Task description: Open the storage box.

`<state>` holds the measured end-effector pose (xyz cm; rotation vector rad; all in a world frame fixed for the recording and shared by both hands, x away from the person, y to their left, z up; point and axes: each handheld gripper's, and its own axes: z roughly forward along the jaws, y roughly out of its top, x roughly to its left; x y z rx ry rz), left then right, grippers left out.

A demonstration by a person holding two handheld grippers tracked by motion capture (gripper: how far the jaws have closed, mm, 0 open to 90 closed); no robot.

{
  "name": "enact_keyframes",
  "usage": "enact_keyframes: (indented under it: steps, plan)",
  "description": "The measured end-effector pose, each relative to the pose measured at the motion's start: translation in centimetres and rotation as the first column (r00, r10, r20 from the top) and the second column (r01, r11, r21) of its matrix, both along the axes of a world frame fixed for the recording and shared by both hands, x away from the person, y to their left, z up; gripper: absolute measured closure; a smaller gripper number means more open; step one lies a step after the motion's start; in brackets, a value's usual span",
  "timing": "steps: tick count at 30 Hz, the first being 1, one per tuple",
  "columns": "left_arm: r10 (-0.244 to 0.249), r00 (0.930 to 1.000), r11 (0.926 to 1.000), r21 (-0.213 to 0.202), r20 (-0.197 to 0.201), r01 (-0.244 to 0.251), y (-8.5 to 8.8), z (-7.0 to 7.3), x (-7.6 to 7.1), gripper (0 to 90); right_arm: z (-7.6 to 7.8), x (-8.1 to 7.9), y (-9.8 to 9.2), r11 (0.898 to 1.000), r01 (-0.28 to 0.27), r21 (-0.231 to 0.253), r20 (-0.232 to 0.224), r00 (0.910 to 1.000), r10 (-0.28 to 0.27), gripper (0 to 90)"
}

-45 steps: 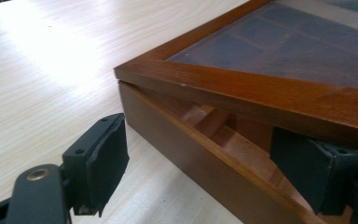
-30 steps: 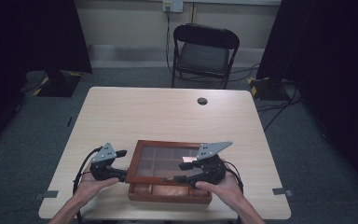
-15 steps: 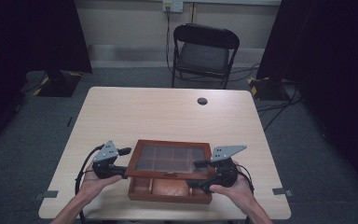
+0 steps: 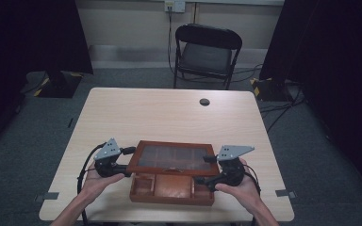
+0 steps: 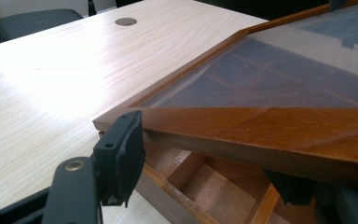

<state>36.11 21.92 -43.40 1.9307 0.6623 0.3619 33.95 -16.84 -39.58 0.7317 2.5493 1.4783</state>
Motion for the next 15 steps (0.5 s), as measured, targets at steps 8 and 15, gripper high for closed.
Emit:
enact_keyframes:
  steps: [8,15]
  plan:
    - [-0.008,0.9999,0.9999,-0.008,-0.007,0.008,0.1,0.8,0.7,34.2,0.4,0.8,-0.2,0.999,0.024,0.021,0.0,0.9997,-0.024,15.6]
    - [0.002,1.0,0.9997,-0.024,-0.009,-0.002,0.0,1.3,1.3,35.1,0.7,1.9,-0.6,0.998,0.061,0.022,0.009,0.9981,-0.061,18.4]
